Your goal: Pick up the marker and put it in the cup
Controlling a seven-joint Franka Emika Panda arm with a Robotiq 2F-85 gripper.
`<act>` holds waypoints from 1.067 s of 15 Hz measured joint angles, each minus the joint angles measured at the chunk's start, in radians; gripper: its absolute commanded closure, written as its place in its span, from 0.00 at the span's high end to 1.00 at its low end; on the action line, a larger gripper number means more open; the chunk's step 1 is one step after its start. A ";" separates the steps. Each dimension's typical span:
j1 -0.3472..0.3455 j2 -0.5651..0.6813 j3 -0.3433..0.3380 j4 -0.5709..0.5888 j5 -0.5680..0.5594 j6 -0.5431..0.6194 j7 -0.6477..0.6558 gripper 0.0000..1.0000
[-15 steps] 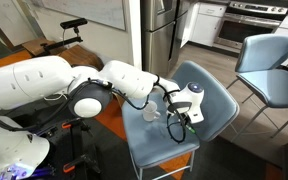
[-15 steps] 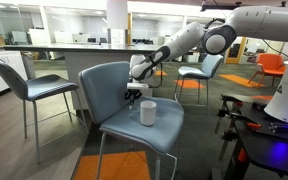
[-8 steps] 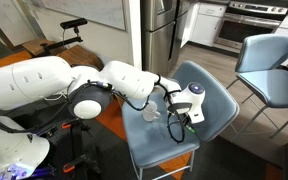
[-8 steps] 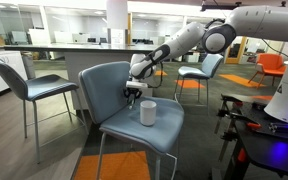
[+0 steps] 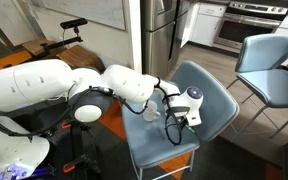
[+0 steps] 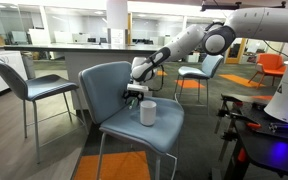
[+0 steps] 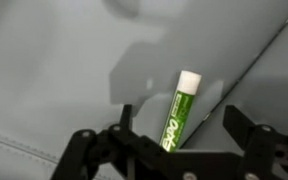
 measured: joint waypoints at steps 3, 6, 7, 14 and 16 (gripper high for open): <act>0.000 0.001 0.000 -0.002 -0.003 0.000 -0.004 0.46; 0.000 0.001 0.001 -0.006 -0.006 -0.001 -0.021 0.25; -0.001 0.001 0.001 -0.007 -0.008 -0.003 -0.022 0.17; 0.003 -0.002 0.000 -0.004 -0.032 -0.017 -0.022 0.05; 0.004 -0.006 0.001 -0.006 -0.032 -0.022 -0.022 0.05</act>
